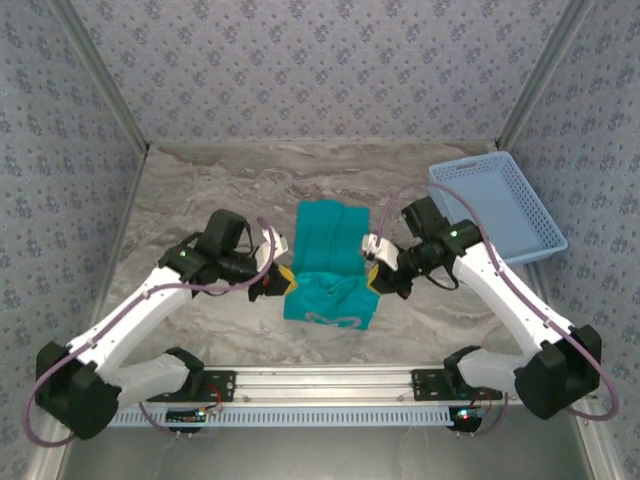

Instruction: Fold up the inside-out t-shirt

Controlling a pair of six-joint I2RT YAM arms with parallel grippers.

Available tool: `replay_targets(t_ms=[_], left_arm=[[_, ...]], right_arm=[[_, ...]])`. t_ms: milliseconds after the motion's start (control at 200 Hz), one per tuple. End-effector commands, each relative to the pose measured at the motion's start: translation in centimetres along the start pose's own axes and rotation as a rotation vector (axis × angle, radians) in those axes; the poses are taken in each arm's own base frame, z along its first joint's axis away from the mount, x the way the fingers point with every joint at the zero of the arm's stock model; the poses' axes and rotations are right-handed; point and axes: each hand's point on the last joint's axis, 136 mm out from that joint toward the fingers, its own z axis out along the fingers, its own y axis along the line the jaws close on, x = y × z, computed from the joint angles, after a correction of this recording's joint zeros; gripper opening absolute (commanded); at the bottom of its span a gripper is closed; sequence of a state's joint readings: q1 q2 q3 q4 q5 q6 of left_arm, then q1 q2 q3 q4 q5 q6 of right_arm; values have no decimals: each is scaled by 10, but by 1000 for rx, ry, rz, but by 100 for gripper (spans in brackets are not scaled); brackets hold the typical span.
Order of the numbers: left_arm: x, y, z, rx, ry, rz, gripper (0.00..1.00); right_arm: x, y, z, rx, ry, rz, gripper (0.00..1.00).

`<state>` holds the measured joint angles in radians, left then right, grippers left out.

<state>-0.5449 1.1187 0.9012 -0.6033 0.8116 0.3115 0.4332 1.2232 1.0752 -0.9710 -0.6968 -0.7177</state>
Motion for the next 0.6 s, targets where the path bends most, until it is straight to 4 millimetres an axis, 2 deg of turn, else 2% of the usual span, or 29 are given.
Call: replay_targets(t_ms=[0,20,40,310,490,595], left_arm=[[-21,3,-7,77,-25,-3,0],[-23,6,-8,77,-17,-16,0],[-25,10,-9,77,-13,-24,0],[-60,56,-16,72,-46,-74,0],[-78,100,-17,58,-75,-122,0],[-86,130,-10,66,-82,-168,0]], right_arm=[[-28,-18,-9,-8,-73,60,0],[-26,-21,-7,-11,-54,70,0],[-34,-26,-11,3,-54,58,0],[-54,-69,-12,26,-16,125,0],[-65,-110,-10,37,-19,165,0],[-63,-137,-5,33,-9,212,0]])
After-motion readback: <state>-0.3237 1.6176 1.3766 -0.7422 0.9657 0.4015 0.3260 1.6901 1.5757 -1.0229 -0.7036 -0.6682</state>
